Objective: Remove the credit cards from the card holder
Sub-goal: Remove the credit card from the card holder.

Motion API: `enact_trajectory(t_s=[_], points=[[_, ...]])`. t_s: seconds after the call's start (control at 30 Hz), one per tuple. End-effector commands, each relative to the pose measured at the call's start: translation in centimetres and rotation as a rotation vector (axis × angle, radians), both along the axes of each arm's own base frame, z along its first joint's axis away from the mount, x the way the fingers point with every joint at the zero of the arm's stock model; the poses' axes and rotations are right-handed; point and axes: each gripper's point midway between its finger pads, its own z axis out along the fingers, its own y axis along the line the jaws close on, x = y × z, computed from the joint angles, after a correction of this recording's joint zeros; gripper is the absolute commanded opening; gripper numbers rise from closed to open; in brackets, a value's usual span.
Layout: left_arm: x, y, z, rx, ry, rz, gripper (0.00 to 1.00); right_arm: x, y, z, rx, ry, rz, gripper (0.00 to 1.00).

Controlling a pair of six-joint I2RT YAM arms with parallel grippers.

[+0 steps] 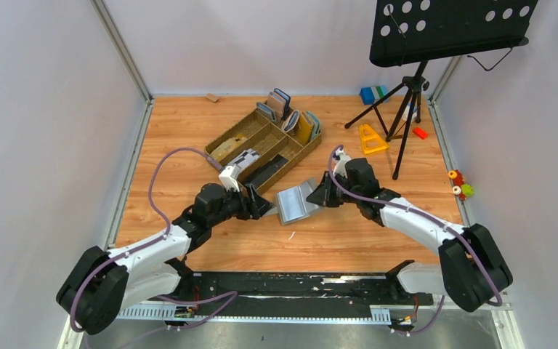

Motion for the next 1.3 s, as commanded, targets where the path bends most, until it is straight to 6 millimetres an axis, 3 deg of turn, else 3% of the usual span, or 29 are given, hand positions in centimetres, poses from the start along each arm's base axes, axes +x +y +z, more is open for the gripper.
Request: enact_trajectory(t_s=[0.0,0.17,0.5,0.73,0.83,0.9,1.07,1.27], points=[[0.0,-0.1,2.6,-0.14,-0.033,-0.021,0.89,0.9,1.0,5.9,0.164,-0.08,-0.001,0.0],[-0.3,-0.5,4.9,-0.234,-0.063,-0.064,1.0,0.6,0.6,9.5,0.288,-0.079,-0.017,0.0],[-1.5,-1.8,10.8,-0.438,-0.142,-0.181,1.0,-1.3,0.6,14.9,0.43,-0.091,0.036,0.0],[-1.0,-2.8,11.8,-0.482,-0.116,-0.205,0.96,-2.1,0.8,16.9,0.494,-0.094,0.056,0.0],[-0.9,-3.0,12.3,-0.511,-0.115,-0.219,0.85,-2.3,0.9,17.2,0.502,-0.089,0.068,0.0],[-1.0,-3.2,12.9,-0.539,-0.124,-0.234,0.61,-2.3,1.0,17.0,0.503,-0.08,0.072,0.0],[-1.1,-3.3,13.6,-0.581,-0.137,-0.246,0.29,-2.2,0.9,15.9,0.489,-0.07,0.057,0.0],[-0.9,-3.5,13.1,-0.559,-0.141,-0.252,0.14,-1.9,1.3,13.7,0.44,-0.04,0.066,0.0]])
